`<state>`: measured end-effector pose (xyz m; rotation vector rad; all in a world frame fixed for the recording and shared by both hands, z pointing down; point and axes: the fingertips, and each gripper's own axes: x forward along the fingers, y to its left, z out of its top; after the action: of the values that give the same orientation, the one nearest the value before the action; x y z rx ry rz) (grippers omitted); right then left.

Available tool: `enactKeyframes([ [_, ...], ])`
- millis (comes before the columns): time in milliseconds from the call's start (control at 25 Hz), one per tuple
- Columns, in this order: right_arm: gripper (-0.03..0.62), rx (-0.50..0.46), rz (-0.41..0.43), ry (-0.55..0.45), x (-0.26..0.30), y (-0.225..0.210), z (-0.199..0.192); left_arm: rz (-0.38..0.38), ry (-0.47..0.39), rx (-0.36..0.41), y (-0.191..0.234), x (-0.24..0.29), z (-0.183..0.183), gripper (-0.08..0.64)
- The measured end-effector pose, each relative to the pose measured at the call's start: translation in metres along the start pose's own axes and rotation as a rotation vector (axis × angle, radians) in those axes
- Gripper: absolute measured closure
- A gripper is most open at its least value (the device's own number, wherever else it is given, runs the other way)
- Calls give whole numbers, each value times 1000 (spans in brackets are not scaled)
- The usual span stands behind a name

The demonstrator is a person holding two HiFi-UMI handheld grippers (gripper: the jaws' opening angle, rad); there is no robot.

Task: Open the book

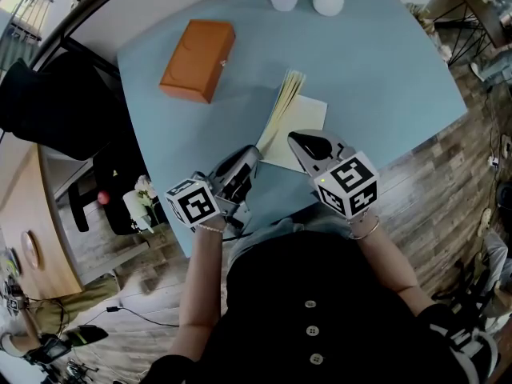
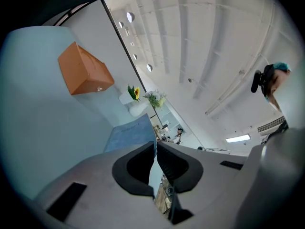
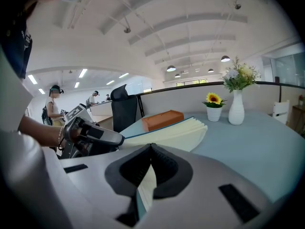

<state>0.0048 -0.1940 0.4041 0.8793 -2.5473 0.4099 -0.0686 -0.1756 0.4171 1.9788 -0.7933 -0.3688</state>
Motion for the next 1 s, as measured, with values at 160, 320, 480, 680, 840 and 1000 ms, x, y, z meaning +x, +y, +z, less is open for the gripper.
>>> enactKeyframes([
  [160, 591, -6, 6, -6, 1, 2, 6, -30, 37, -5, -1, 3, -1, 535],
  [320, 591, -12, 12, -11, 5, 4, 13, -62, 64, -15, 0, 3, -1, 535],
  [480, 591, -19, 18, -11, 8, 5, 18, -96, 91, -32, 0, 4, -3, 535],
  [680, 591, -19, 26, -18, 12, 6, 26, -148, 115, -57, 0, 6, -3, 535],
  [840, 591, -20, 31, -9, 20, 7, 27, -179, 128, -72, 2, 5, -2, 535],
  [1000, 591, -20, 32, -3, 25, 6, 27, -219, 133, -89, 3, 4, -1, 535],
])
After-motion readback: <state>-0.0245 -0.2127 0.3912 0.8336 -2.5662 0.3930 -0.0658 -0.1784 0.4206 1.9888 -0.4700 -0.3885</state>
